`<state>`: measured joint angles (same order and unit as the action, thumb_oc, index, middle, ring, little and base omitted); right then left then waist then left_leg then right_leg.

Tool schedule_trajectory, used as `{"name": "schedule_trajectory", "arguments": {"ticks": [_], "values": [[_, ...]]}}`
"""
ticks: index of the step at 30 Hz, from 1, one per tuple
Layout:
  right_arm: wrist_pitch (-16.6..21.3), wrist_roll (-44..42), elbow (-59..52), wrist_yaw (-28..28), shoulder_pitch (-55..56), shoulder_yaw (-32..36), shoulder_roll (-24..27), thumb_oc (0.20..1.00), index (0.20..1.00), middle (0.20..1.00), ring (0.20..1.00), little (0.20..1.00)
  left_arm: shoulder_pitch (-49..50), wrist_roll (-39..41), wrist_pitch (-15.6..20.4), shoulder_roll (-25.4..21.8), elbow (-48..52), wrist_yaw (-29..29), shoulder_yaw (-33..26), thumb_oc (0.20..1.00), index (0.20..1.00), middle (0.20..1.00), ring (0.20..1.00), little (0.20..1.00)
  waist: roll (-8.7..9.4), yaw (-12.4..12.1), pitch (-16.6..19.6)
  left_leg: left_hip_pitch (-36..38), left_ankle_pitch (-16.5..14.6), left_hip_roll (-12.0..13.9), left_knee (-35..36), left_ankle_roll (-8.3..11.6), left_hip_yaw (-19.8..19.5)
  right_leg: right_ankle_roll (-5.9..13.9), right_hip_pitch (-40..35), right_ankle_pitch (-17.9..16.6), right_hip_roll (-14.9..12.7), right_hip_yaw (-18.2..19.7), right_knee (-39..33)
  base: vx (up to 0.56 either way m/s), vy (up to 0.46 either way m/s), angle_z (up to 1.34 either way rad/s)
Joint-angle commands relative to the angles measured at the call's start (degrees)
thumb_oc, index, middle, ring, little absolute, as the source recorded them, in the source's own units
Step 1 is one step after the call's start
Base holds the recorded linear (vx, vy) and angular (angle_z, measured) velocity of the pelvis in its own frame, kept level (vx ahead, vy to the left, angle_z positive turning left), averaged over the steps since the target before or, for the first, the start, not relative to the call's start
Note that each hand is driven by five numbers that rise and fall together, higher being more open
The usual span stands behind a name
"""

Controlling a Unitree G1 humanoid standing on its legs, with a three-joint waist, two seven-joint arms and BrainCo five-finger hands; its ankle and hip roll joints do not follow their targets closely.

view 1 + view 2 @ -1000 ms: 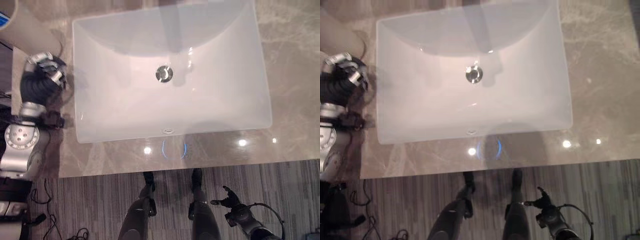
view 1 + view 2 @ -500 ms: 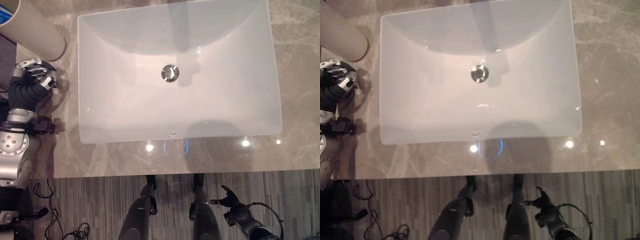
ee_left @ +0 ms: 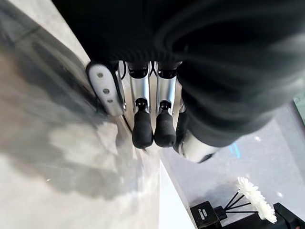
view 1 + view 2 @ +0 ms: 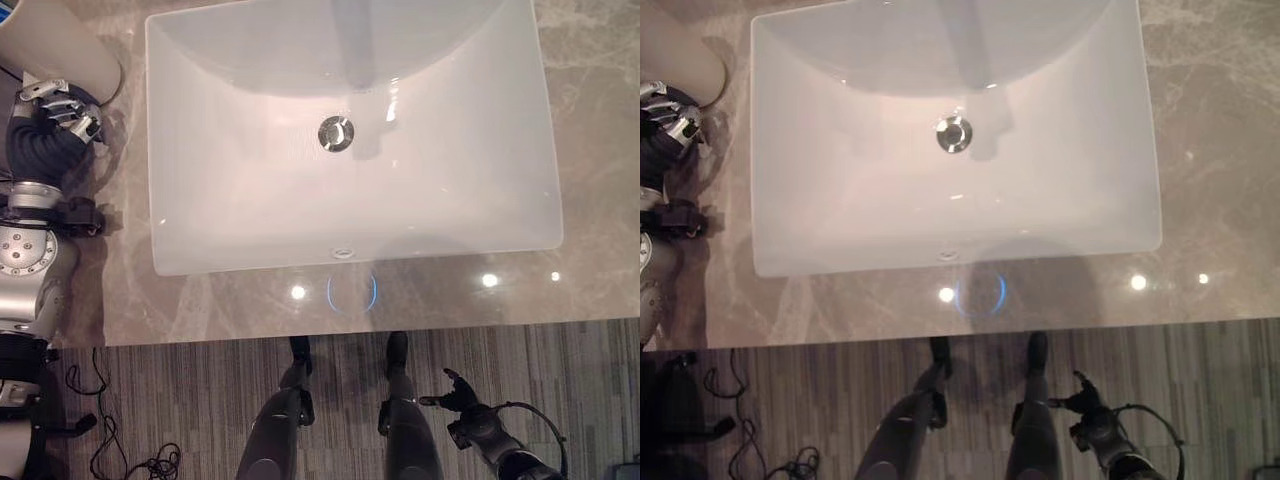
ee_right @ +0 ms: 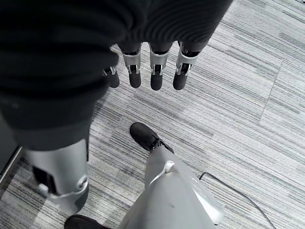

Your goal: Put brush and paste in cup on sink, flatten towel.

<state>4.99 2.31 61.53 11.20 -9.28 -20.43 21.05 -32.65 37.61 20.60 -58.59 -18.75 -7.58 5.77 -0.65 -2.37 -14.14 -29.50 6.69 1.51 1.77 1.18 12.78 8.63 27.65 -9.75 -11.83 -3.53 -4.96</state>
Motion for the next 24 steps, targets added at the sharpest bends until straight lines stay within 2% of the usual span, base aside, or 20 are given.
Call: {"name": "schedule_trajectory", "arguments": {"ticks": [1,13,17,21,22,23,24], "values": [[0.51,-1.65,-0.52,0.90,1.04,0.03,1.73,1.000,1.000,1.000,1.000,1.000,-1.05,-1.56,-2.59,-3.19,-5.86,-0.28,4.12,0.200,0.200,0.200,0.200,0.200,-1.19,1.23,-1.57,-3.59,4.75,1.06,3.23,2.41,-4.36,3.45,-13.24,5.62,-1.71,-1.75,-0.04,0.00,0.000,0.00],[0.76,-1.83,-0.95,0.76,0.63,-1.19,1.78,1.000,1.000,1.000,1.000,1.000,-9.95,-0.96,-3.09,-4.80,-12.23,-0.74,9.81,0.200,0.200,0.200,0.200,0.200,-0.74,1.65,-1.76,-4.21,4.80,1.47,3.23,2.42,-4.70,3.45,-12.70,5.80,-1.26,-1.82,-0.04,0.00,0.000,0.00],[0.86,-2.38,-0.46,0.90,0.39,-1.73,1.16,1.000,1.000,1.000,1.000,1.000,-13.29,-0.51,-2.59,-3.19,-14.06,-1.67,11.40,0.200,0.200,0.200,0.200,0.200,-0.52,2.05,-1.68,-4.37,4.81,1.38,3.23,2.45,-5.04,3.48,-12.87,5.83,-1.19,-1.87,-0.04,0.00,0.001,0.01],[0.85,-2.81,-0.40,0.99,0.40,-1.61,0.45,1.000,1.000,1.000,1.000,1.000,-9.44,-0.60,-2.04,-1.12,-10.63,-2.24,8.86,0.200,0.200,0.200,0.200,0.200,-0.43,1.90,-1.31,-3.88,4.61,1.34,3.23,2.46,-5.10,3.45,-13.62,6.04,-1.30,-1.98,-0.04,0.01,0.000,-0.02],[0.65,-2.22,-0.38,0.98,0.90,-1.21,0.19,1.000,1.000,1.000,1.000,1.000,-2.93,-1.45,-1.89,-0.12,-5.95,-1.84,5.36,0.200,0.200,0.200,0.200,0.200,-0.29,1.25,-0.84,-2.97,4.22,1.08,3.23,2.28,-4.82,3.29,-14.41,6.19,-1.39,-1.92,-0.04,0.02,0.004,-0.04],[0.64,-2.23,-0.40,0.98,0.90,-1.38,0.28,1.000,1.000,1.000,1.000,1.000,-2.45,-1.51,-1.96,-0.11,-5.72,-1.87,4.93,0.200,0.200,0.200,0.200,0.200,-0.34,1.42,-0.82,-2.94,4.22,1.07,3.23,2.28,-4.82,3.29,-14.44,6.19,-1.40,-1.92,-0.04,0.05,0.017,-0.07],[0.55,-1.49,-0.21,0.77,1.58,-0.80,0.21,1.000,1.000,1.000,1.000,1.000,4.60,-2.27,-2.17,1.11,-1.74,-1.01,1.25,0.200,0.200,0.200,0.200,0.200,-0.40,0.88,-0.19,-1.89,3.85,0.70,3.23,2.11,-4.70,3.09,-15.32,6.30,-1.63,-1.97,-0.04,0.04,0.026,-0.08]]}}
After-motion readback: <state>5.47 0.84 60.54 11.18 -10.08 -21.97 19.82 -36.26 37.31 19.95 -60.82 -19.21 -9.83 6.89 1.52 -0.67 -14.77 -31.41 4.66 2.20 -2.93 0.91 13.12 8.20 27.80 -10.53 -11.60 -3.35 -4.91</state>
